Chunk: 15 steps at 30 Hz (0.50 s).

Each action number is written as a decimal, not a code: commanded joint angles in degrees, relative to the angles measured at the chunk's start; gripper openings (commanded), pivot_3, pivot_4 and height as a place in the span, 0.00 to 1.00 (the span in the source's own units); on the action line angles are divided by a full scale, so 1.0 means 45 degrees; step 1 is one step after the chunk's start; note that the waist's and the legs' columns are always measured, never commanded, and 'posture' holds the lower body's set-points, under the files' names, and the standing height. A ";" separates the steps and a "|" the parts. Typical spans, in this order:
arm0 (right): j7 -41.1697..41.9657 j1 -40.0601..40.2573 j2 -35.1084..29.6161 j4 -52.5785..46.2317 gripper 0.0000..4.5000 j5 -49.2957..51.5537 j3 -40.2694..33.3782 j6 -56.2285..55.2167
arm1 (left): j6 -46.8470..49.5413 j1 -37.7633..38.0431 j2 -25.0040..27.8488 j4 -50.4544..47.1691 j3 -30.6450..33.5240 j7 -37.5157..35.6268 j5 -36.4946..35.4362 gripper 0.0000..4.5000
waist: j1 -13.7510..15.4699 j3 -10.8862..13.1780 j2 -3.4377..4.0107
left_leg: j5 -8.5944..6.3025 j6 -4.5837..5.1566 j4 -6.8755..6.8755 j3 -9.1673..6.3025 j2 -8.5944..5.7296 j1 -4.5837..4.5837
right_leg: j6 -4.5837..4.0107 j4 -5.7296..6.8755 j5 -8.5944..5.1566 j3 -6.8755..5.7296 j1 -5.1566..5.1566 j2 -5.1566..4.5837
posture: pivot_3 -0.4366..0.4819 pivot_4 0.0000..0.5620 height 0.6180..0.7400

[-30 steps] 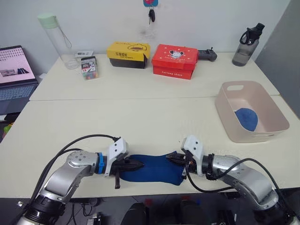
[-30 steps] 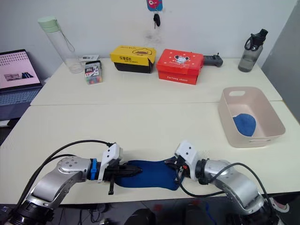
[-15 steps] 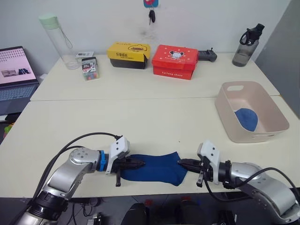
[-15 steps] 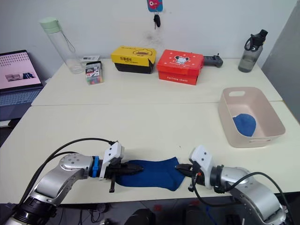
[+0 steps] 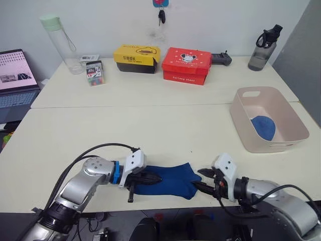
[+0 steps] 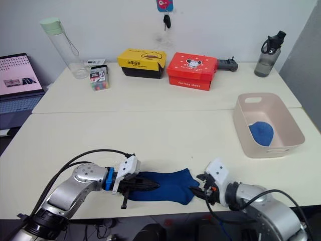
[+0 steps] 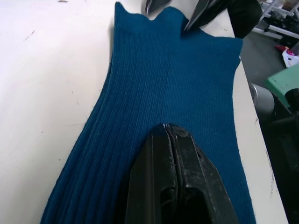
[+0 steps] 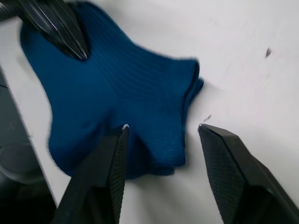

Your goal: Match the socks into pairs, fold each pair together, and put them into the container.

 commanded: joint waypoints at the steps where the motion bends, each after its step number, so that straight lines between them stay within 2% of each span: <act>1: 0.0097 0.0023 -0.0323 -0.0293 0.47 -0.0867 0.1021 -0.0452 | -0.0148 0.0133 0.0086 -0.0217 0.0052 -0.0052 0.0068 0.00 | -0.0002 -0.0002 -0.0002 | -0.0001 0.0002 0.0000 -0.0002 0.0001 0.0001 | 0.0001 0.0000 0.0001 -0.0001 0.0000 0.0000 | 0.48 0.27 1.00; 3: 0.0240 -0.0006 -0.0480 -0.0397 0.36 -0.1271 0.1435 -0.0823 | -0.0067 0.0117 0.0124 -0.0303 0.0179 -0.0043 -0.0036 0.00 | -0.0007 -0.0002 -0.0001 | -0.0002 0.0004 0.0001 -0.0001 0.0001 0.0003 | 0.0002 0.0001 0.0001 -0.0002 0.0000 0.0001 | 0.48 0.27 1.00; 8: 0.0699 -0.0096 -0.0770 -0.0252 0.00 -0.1429 0.1206 -0.1345 | 0.0140 -0.0222 0.0116 -0.0519 0.0349 -0.0063 -0.0252 0.00 | -0.0008 -0.0001 -0.0002 | -0.0002 0.0004 -0.0001 -0.0002 0.0002 0.0002 | 0.0002 0.0000 0.0001 -0.0003 -0.0001 0.0003 | 0.48 0.27 1.00; 15: 0.1006 -0.1032 -0.0223 0.0519 0.00 0.0592 -0.1314 0.0178 | 0.0165 -0.1514 -0.0608 -0.0010 -0.0087 -0.0061 -0.0032 0.00 | 0.0005 0.0007 -0.0012 | 0.0000 0.0000 0.0013 0.0000 -0.0003 -0.0006 | 0.0011 -0.0001 0.0008 -0.0002 0.0002 0.0002 | 0.48 0.27 1.00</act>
